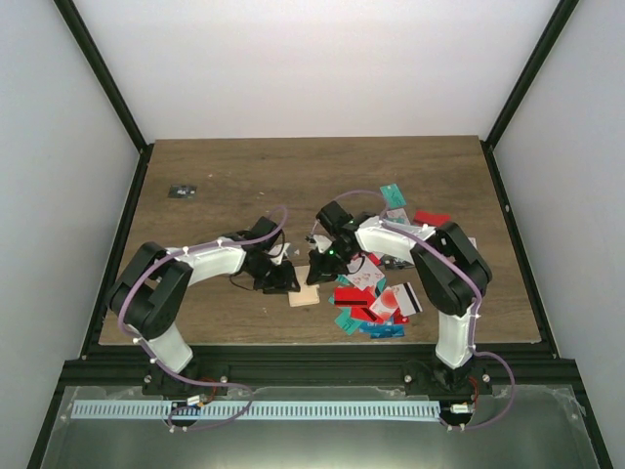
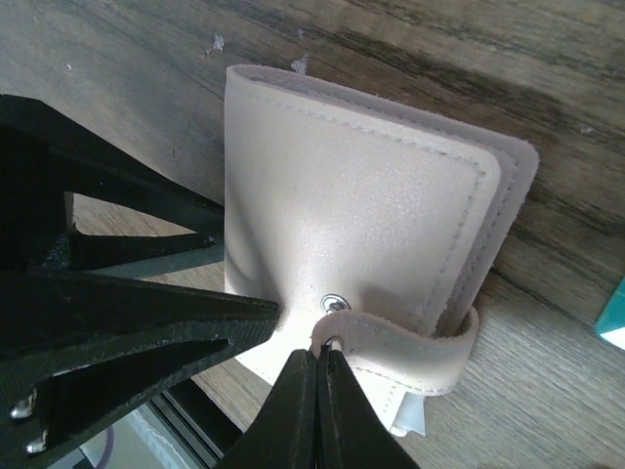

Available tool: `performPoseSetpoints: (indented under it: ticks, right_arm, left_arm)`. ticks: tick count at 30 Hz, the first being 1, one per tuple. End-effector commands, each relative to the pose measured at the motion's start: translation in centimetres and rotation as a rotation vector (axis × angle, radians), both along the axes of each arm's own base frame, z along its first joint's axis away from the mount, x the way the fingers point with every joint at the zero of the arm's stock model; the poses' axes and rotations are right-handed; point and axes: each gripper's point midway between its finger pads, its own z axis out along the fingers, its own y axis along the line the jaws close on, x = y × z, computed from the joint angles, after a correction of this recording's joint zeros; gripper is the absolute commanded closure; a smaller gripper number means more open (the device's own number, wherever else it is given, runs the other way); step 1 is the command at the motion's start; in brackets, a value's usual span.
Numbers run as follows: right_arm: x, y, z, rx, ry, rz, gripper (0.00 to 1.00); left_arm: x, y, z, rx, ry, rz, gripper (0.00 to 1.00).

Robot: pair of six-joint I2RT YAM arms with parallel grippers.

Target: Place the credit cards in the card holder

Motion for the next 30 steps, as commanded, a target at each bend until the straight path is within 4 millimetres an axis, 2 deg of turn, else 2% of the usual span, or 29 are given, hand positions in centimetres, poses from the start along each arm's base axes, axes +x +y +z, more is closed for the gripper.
performPoseSetpoints:
  ticks: [1, 19, 30]
  right_arm:
    - [0.1, 1.2, 0.5, 0.016, 0.001, 0.019, 0.99]
    - [0.7, 1.4, -0.4, -0.006, 0.013, -0.011, 0.99]
    - [0.5, 1.3, -1.8, -0.064, 0.053, -0.034, 0.99]
  left_arm:
    - [0.1, -0.3, -0.5, 0.011, 0.003, -0.003, 0.62]
    - [-0.2, -0.6, -0.8, 0.003, 0.014, -0.025, 0.63]
    - [-0.5, -1.0, -0.9, -0.02, 0.017, -0.042, 0.63]
